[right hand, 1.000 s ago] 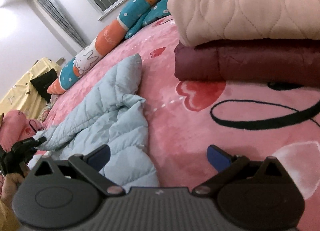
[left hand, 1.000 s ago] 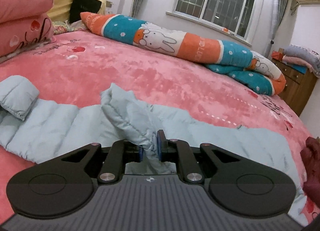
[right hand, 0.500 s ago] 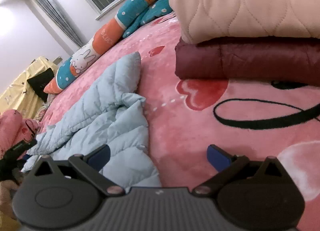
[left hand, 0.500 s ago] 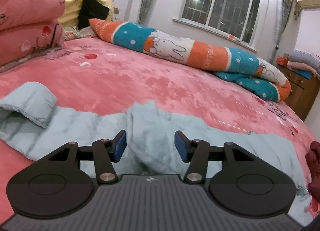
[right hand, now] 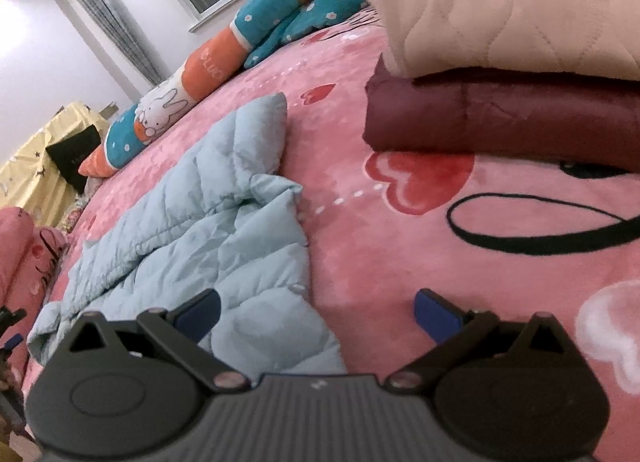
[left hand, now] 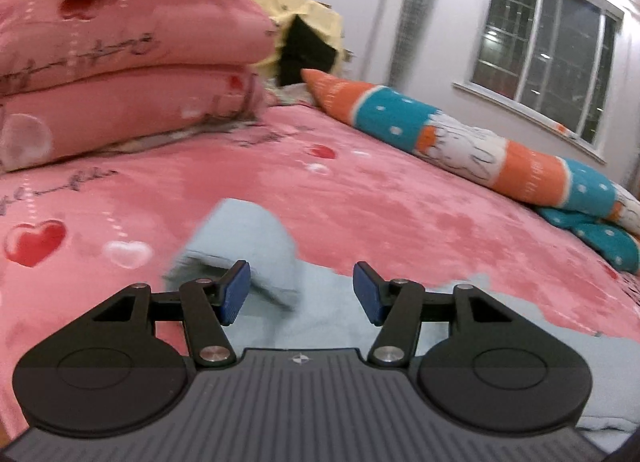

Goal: Fold large clothes

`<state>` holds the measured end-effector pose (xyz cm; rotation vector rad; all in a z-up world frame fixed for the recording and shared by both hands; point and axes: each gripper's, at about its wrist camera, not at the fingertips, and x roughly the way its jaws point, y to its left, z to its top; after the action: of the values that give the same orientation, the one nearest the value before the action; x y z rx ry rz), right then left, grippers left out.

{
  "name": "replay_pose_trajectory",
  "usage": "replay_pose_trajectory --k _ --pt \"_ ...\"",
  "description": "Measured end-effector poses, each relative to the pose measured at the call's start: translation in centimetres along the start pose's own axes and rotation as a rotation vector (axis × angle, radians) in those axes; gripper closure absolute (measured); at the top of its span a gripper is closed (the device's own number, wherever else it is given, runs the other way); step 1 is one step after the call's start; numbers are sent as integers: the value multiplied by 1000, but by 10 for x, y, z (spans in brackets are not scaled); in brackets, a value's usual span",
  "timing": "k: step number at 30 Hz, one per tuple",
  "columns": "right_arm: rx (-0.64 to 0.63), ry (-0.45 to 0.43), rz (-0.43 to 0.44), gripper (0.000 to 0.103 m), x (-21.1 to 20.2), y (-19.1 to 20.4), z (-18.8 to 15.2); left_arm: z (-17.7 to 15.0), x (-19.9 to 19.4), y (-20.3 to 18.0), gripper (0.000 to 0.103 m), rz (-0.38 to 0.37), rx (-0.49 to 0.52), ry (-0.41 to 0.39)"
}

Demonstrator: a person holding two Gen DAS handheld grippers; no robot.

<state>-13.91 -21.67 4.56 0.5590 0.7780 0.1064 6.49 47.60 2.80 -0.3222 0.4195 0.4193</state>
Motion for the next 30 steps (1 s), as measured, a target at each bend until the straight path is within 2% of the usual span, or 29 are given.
replay_pose_trajectory --k 8,12,14,18,23,28,30 --pt "-45 9 -10 0 10 20 -3 8 7 53 27 57 -71 2" --pt "-101 17 22 0 11 43 -7 17 1 72 24 96 -86 -29" --pt "-166 17 33 0 11 64 -10 22 3 75 23 124 -116 -47" --pt "-238 28 77 0 16 108 -15 30 6 85 13 197 -161 -67" --pt "-321 62 121 0 38 172 -21 38 10 94 6 252 -155 -73" --pt "-467 57 130 0 58 232 -28 44 16 107 5 248 -166 -63" --pt "-541 42 86 0 62 254 -34 43 20 112 5 243 -186 -52"
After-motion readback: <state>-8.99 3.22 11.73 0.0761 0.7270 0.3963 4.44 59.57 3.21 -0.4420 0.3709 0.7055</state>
